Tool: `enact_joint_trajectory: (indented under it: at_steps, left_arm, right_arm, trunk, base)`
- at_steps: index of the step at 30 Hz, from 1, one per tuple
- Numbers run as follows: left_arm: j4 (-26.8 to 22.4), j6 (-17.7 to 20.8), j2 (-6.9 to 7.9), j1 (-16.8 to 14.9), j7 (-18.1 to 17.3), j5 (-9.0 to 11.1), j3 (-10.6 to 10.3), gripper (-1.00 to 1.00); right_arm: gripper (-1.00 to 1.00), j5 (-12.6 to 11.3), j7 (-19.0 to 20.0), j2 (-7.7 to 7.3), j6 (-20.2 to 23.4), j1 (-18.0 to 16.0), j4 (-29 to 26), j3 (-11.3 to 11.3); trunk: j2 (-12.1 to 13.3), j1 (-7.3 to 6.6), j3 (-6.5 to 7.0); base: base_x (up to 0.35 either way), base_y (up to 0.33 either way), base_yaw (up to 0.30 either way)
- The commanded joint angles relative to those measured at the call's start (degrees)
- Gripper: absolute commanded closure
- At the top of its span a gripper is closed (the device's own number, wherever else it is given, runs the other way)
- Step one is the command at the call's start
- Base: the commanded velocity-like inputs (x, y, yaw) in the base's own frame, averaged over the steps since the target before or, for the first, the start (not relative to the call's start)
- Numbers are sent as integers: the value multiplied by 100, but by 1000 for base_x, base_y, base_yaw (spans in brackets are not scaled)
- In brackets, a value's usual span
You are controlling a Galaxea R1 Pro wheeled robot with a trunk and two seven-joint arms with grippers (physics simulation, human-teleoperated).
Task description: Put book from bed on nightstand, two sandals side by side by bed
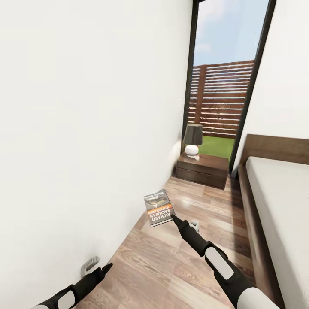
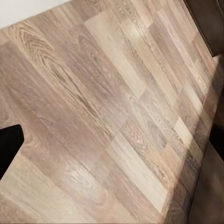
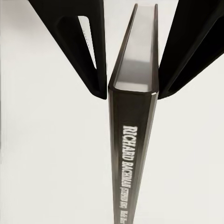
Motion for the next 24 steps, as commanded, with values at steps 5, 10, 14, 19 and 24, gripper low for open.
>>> enact_joint_trajectory:
  at_steps: [5,10,14,19,24]
  left_arm:
    - [6,-10,1,-3,-21,-34,46,-100]
    - [6,-10,1,-3,-20,-34,46,-100]
    - [6,-10,1,-3,-20,-34,46,-100]
    - [6,-10,1,-3,-20,-34,46,-100]
    - [6,-10,1,-3,-20,-34,46,-100]
  right_arm:
    - [100,-72,9,-4,27,-6,-1,19]
    - [100,-72,9,-4,27,-7,-2,20]
    - [100,-72,9,-4,27,-6,-2,19]
    - [100,-72,9,-4,27,-7,-2,18]
    - [100,-72,9,-4,27,-6,-2,18]
  trunk:
    - [-3,1,-6]
    - [-3,1,-6]
    - [-3,1,-6]
    - [-3,1,-6]
    - [-3,1,-6]
  base:
    - [181,89,-182]
    - [181,90,-174]
    - [181,90,-171]
    - [181,60,-170]
    - [175,18,-170]
